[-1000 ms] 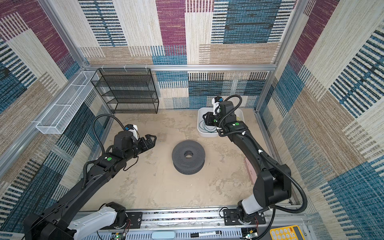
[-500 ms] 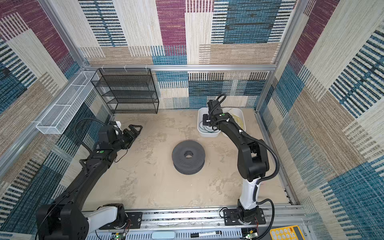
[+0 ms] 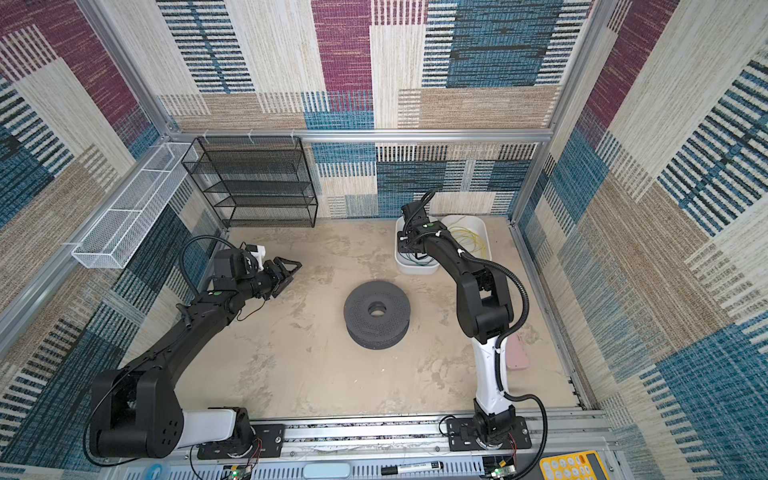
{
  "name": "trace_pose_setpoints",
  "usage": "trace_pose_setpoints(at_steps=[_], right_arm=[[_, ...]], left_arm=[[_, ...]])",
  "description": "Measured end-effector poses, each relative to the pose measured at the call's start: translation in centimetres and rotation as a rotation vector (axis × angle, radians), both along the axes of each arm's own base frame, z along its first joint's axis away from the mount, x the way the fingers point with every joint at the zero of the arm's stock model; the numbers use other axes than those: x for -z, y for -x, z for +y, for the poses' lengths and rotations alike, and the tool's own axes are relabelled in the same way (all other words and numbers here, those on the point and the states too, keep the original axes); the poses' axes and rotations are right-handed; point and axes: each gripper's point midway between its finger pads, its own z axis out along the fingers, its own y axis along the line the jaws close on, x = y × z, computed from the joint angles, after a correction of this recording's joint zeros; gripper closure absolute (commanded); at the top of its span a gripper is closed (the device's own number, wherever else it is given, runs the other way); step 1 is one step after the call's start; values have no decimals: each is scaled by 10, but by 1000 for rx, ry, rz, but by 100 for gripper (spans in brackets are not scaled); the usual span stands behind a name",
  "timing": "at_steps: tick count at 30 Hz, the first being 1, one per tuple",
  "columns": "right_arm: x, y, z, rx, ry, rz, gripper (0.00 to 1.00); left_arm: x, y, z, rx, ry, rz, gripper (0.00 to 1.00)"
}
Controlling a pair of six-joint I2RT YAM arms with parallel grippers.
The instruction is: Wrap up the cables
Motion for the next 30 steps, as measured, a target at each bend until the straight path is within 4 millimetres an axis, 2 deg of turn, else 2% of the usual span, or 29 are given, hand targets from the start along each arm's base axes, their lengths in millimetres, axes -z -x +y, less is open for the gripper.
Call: trace_pose_setpoints(at_steps=[6, 10, 16, 22, 30], right_arm=[[5, -3, -1, 4, 29, 8, 78], [13, -2, -3, 5, 44, 25, 79], [19, 3, -6, 6, 55, 31, 89], [-12, 3, -11, 15, 60, -38, 94], [-33, -1, -11, 10, 58, -85, 100]], left_arm=[[-9, 4, -7, 32, 34, -18, 35], [-11, 6, -11, 53, 50, -29, 34], [-13, 6, -14, 68, 69, -38, 33], [-14, 5, -15, 71, 82, -43, 32], [-15, 5, -17, 85, 91, -44, 30]])
